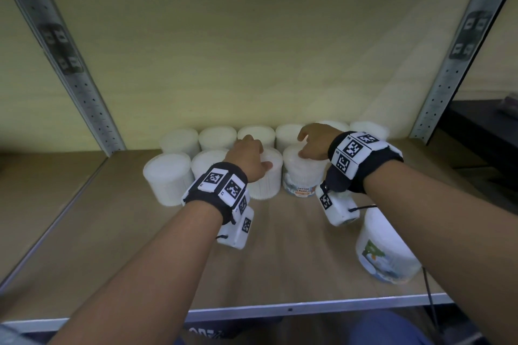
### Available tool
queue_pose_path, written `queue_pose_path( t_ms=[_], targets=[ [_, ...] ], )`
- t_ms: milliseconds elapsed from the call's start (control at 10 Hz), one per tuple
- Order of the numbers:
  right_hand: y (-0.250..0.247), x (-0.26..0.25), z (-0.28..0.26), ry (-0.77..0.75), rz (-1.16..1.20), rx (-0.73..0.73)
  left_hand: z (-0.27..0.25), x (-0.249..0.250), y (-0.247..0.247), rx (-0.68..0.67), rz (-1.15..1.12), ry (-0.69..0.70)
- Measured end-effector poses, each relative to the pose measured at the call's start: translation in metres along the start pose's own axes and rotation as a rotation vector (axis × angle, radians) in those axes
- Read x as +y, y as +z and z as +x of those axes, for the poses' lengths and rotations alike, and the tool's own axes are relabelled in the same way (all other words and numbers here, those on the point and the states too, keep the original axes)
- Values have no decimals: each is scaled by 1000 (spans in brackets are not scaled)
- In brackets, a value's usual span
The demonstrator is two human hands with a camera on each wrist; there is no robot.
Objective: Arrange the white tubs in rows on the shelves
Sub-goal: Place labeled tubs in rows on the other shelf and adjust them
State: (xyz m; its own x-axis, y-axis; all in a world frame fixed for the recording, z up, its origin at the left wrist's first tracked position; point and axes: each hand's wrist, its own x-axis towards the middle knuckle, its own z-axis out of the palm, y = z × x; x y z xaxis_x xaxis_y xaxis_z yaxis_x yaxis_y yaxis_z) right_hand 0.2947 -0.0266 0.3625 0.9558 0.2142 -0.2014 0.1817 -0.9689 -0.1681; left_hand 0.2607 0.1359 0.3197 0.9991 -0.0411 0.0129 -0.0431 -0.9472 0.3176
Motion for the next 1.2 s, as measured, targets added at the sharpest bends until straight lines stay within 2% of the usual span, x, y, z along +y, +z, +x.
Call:
queue_pose_path(
  t_ms=[200, 500, 900, 1100, 1200],
  targets=[
    [9, -3, 6, 45, -105, -34, 1, 0, 0, 0, -1, -3],
    [8, -2, 5, -9, -183, -70, 1, 0, 0, 4, -7, 2],
    [9, -5, 5, -4, -137, -38, 0, 0, -2, -25, 11, 11],
    [13, 0, 3, -22, -113, 48, 0, -1, -9, -124, -15, 31],
    [9, -4, 5, 10, -111, -16, 0, -2, -14, -210, -34, 56]
  ],
)
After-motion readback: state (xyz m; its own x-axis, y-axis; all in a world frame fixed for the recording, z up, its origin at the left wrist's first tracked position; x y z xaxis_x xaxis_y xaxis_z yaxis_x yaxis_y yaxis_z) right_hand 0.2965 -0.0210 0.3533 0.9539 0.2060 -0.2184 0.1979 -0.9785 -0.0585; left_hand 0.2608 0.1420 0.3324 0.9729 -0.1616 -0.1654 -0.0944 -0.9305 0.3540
